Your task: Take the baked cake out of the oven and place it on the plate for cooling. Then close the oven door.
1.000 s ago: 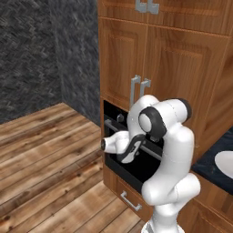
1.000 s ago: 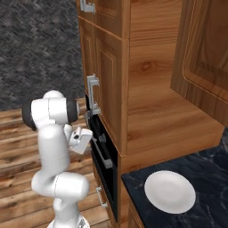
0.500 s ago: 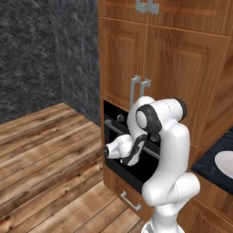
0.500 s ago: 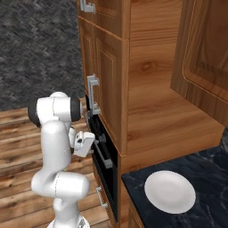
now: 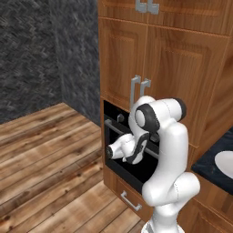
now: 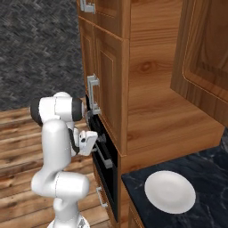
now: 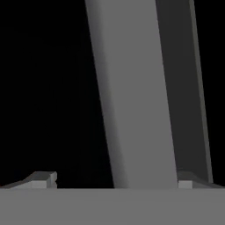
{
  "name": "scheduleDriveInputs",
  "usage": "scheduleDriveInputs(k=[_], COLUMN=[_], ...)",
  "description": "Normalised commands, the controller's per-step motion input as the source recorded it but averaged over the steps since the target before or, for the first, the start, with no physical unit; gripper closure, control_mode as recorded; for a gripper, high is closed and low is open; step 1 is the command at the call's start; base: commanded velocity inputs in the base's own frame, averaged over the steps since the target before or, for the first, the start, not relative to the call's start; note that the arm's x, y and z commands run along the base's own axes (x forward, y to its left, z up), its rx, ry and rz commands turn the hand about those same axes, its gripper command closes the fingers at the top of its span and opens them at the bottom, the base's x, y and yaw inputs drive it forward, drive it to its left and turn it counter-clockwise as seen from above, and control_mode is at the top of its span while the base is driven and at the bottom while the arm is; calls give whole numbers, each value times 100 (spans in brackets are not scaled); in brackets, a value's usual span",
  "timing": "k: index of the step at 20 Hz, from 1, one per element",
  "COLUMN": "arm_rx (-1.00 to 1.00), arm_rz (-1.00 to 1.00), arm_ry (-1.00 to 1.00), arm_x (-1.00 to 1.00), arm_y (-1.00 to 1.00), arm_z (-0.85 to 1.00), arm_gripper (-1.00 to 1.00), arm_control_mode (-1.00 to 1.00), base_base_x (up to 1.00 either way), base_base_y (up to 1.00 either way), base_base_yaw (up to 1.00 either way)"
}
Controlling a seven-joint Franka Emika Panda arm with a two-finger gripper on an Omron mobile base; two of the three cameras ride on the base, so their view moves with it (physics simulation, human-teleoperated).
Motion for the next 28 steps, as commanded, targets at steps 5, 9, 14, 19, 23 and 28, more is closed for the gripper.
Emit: scheduleDriveInputs(k=[5, 9, 14, 19, 23, 28], arm_rx=[0, 0, 1, 7, 7, 5], arm_rz=[7, 4, 1, 0, 0, 0], arm_ry=[5, 20, 31, 37, 32, 30], arm_x=[35, 38, 21, 1, -8, -20], arm_y=[-10, -1, 0, 19, 48, 66], arm_z=[0, -3, -15, -23, -33, -37], arm_gripper=[-100, 100, 100, 100, 100, 100], arm_control_mode=[-100, -100, -100, -100, -100, -100], base_base_x=[0, 0, 0, 0, 0, 0], base_base_y=[0, 0, 0, 0, 0, 0], base_base_yaw=[0, 0, 0, 0, 0, 0])
